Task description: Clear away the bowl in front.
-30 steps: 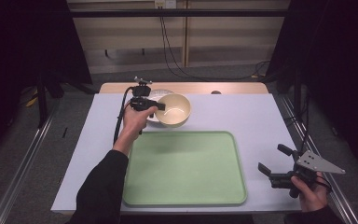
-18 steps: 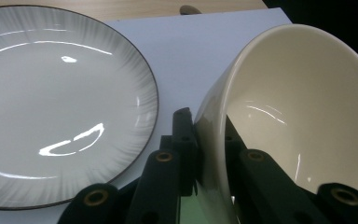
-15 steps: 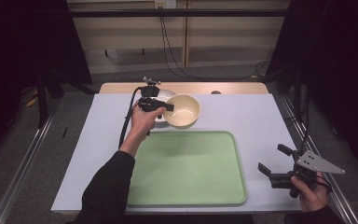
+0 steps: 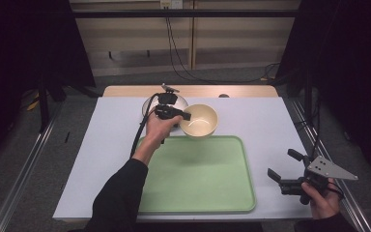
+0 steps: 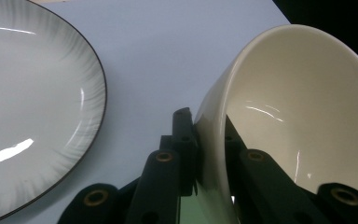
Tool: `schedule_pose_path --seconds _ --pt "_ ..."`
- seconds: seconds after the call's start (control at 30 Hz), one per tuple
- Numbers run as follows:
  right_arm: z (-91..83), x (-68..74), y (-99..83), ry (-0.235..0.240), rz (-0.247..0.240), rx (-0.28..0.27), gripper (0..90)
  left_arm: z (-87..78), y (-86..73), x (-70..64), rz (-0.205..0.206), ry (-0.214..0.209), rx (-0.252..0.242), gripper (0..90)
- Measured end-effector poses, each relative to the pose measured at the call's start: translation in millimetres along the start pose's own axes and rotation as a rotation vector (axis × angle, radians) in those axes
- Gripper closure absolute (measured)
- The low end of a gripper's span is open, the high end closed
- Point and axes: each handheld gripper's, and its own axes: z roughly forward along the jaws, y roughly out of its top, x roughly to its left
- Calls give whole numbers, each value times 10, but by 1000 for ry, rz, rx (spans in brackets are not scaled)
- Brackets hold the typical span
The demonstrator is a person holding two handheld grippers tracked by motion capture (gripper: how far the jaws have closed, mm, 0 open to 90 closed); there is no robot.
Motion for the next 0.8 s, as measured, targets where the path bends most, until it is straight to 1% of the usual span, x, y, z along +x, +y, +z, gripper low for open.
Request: schedule_pose_path --seconds 0.13,0.2,0.27,0.4,0.5,0.6,0.63,0.67,0.7,0.8 --pt "-5 -5 1 3 -7 0 0 54 2 -50 4 -25 6 830" --pt "-5 0 2 -1 -1 0 0 84 9 -81 2 -24 2 831" --pt "-6 -1 2 -11 -2 -3 0 116 16 -99 -2 -34 9 830" --pt "-8 -6 2 -6 -5 -1 0 183 35 -149 -2 -42 11 830" --pt "-4 -4 2 -7 -3 -3 0 229 64 -191 15 -38 23 829" --pt "-2 -3 1 -3 -3 -2 0 281 86 -257 16 -50 27 831" --pt "-3 -2 0 -1 -2 -1 0 292 95 -270 30 -49 38 831" --pt "-4 -1 1 -4 -1 -2 0 307 104 -289 34 -51 43 830" --pt "-3 -5 0 -6 -5 -4 0 333 109 -318 23 -49 34 830" --pt "-2 -2 0 -1 -4 -3 0 389 134 -354 46 -60 53 830"
